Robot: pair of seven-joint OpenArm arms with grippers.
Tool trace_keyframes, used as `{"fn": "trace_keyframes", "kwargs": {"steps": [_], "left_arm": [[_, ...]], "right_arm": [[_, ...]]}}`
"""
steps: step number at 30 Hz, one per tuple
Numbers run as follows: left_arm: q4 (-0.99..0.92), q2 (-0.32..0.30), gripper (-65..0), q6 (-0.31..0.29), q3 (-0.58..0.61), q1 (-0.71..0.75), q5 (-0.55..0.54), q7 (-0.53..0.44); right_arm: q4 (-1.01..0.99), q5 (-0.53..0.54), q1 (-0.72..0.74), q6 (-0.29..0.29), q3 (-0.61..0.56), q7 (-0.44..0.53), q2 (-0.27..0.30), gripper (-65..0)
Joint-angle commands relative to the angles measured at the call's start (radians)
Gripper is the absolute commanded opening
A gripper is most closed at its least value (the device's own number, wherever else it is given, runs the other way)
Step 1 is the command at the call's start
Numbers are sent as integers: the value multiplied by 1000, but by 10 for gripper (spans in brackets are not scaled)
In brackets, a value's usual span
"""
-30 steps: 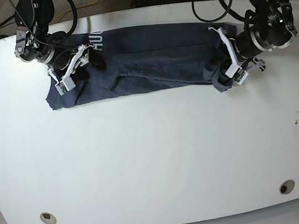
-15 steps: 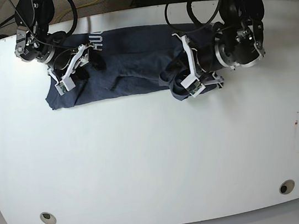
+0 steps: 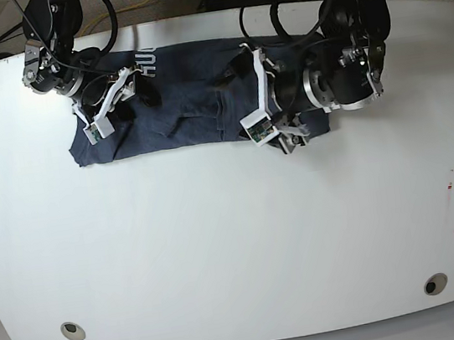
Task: Fold the T-shirt properly
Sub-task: 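Fold the strip end held by the left gripper toward the right gripper, then fold the strip end held by the right gripper toward the left gripper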
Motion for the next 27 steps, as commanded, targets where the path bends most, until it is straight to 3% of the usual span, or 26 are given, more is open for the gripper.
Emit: {"fn": "trace_keyframes", "kwargs": {"steps": [1, 7, 13, 16, 17, 19, 22, 27], "left_arm": [[21, -1, -133, -1, -69, -26, -4, -26], [-8, -87, -174, -1, -262, 29, 53, -28], [-11, -119, -413, -1, -353, 124, 101, -31], [-14, -116, -525, -1, -356, 152, 153, -31], [-17, -113, -537, -1, -354, 158, 171, -31], [-43, -99, -539, -1, -330, 160, 194, -31], [-96, -98, -539, -1, -318, 158, 211, -31], [-134, -98, -539, -1, -321, 156, 214, -40]], "right_arm": [[16, -12, -3, -2, 5, -22, 7, -257], [113, 111, 0, -2, 6, -57, 15, -249], [114, 294, 38, -2, 198, -152, 19, -224], [74, 369, 61, -2, 295, -187, 32, -76], [58, 378, 69, -2, 327, -197, 48, -32], [-4, 393, 83, -2, 381, -209, 71, -6], [-125, 396, 87, -2, 433, -215, 99, -40], [-234, 395, 83, -2, 419, -215, 107, -51]]}}
